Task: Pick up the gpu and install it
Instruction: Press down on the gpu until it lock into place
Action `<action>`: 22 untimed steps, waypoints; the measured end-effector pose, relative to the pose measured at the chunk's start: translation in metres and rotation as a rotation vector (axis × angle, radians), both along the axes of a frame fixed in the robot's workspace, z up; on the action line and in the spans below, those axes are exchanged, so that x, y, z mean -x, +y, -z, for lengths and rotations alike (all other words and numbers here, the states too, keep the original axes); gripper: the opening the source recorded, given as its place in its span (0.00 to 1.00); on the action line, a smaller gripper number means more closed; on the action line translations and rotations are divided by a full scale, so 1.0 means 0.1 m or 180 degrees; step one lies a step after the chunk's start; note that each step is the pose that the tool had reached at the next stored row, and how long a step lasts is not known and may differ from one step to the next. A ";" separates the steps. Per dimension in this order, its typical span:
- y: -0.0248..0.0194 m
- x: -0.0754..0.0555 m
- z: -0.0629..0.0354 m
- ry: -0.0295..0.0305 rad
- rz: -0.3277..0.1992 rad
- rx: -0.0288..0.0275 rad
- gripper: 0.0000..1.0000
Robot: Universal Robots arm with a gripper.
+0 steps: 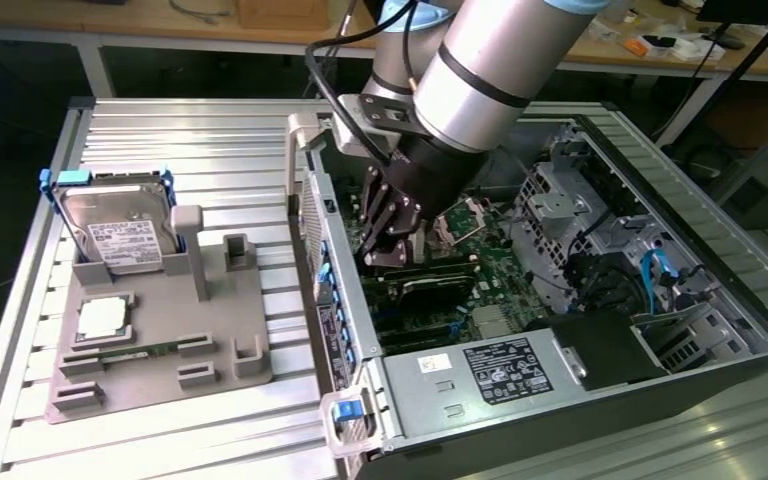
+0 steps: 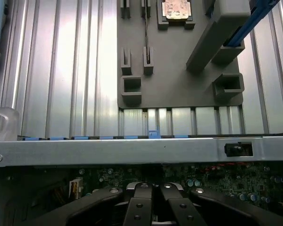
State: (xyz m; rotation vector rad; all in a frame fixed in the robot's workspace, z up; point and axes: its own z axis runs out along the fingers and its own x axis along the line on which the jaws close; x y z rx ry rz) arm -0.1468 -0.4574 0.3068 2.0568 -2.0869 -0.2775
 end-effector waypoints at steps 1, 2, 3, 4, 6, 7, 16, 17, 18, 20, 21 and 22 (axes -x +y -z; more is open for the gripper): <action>0.000 0.01 0.010 0.0000 0.0001 -0.0001 0.11; 0.000 0.02 0.036 0.0000 0.0000 0.0001 0.11; 0.000 0.02 0.046 0.0001 0.0000 0.0002 0.11; 0.000 0.03 0.057 0.0001 0.0000 0.0002 0.11; 0.000 0.03 0.069 0.0001 0.0000 0.0002 0.11; 0.000 0.03 0.071 0.0000 -0.0001 0.0001 0.11; 0.003 0.03 0.018 -0.0001 0.0001 0.0002 0.11; 0.003 0.02 -0.013 0.0000 0.0000 0.0005 0.11; 0.003 0.01 -0.027 0.0000 0.0000 0.0004 0.11; 0.003 -0.04 -0.035 0.0006 0.0001 0.0004 0.11; 0.003 -0.08 -0.036 0.0009 0.0001 0.0005 0.11; 0.003 -0.12 -0.036 0.0013 0.0000 0.0005 0.11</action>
